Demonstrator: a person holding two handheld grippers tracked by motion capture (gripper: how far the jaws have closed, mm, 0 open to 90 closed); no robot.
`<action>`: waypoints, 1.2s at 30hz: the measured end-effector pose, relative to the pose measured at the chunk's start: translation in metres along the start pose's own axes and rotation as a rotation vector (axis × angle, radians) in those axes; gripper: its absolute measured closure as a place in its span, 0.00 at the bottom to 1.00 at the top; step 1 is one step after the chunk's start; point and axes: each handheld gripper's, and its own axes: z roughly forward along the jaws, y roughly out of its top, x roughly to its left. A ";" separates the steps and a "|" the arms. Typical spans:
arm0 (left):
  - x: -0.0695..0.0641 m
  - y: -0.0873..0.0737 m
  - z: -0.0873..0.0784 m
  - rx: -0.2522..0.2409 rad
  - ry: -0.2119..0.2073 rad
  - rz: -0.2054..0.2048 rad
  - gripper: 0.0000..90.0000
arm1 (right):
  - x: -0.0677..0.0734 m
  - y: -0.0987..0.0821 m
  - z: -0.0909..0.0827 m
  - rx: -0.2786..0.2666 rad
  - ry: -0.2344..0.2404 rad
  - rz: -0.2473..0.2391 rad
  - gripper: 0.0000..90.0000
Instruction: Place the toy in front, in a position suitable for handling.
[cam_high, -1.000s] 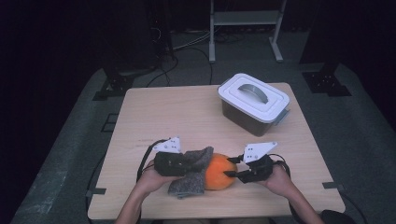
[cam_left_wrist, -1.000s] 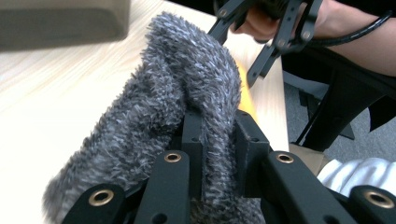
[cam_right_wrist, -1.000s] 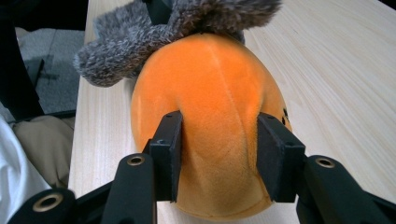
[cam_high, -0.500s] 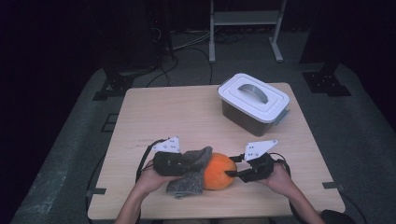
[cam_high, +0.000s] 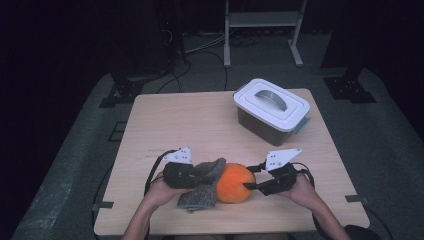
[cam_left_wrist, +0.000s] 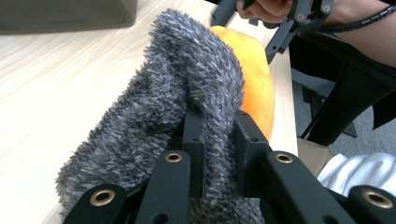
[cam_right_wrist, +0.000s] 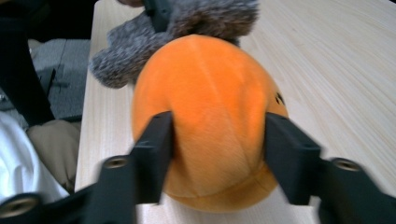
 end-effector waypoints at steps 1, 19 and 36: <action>-0.001 0.001 0.001 0.002 0.002 0.002 0.86 | -0.002 -0.001 0.000 -0.004 -0.003 0.018 0.38; -0.007 0.009 0.001 -0.024 -0.013 0.027 0.87 | 0.004 0.004 0.007 -0.025 -0.007 0.016 0.44; -0.019 0.022 0.005 -0.037 -0.025 0.073 0.87 | 0.015 0.013 0.011 -0.033 -0.051 -0.030 0.62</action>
